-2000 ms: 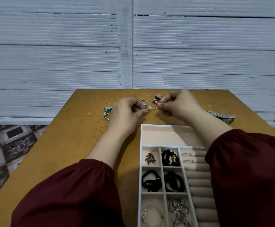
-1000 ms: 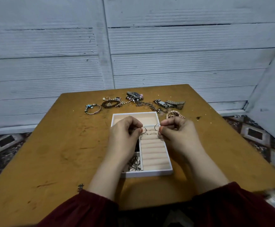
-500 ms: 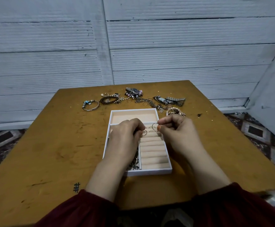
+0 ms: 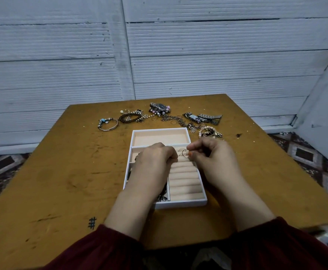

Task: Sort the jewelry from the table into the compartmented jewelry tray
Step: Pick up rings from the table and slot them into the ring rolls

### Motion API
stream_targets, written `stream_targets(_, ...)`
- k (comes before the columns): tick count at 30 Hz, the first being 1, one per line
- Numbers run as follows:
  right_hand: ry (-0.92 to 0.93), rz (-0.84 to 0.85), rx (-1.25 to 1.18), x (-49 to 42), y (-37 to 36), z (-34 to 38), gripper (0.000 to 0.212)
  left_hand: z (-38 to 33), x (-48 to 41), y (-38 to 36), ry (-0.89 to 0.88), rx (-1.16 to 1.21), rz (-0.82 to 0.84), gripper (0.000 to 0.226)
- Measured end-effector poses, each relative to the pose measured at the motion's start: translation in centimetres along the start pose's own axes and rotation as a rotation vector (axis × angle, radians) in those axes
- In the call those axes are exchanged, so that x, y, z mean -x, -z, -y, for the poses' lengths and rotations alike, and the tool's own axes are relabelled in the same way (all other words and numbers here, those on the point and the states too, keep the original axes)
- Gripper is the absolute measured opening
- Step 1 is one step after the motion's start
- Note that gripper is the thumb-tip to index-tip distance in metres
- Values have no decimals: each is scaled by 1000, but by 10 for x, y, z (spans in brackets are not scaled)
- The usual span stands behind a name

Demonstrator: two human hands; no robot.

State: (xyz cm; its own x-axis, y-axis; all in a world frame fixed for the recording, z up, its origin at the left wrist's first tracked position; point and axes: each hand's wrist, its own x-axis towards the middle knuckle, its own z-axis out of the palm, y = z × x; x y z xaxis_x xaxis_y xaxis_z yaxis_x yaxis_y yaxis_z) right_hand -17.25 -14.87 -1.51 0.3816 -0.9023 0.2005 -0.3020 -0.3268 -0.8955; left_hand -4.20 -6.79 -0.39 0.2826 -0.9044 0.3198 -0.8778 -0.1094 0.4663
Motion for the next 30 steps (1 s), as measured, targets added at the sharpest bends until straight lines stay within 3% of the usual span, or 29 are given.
stream_targets(12, 89, 12, 229, 2, 1, 3, 21, 0, 0, -2, -19, -24, 3, 18)
stream_targets(21, 117, 19, 256, 5, -2, 6, 21, 2, 1, 6, 167, 200, -152, 14)
stream_targets(30, 118, 41, 279, 4, 2, 7, 21, 5, 1, 10, 248, 301, -200, 16)
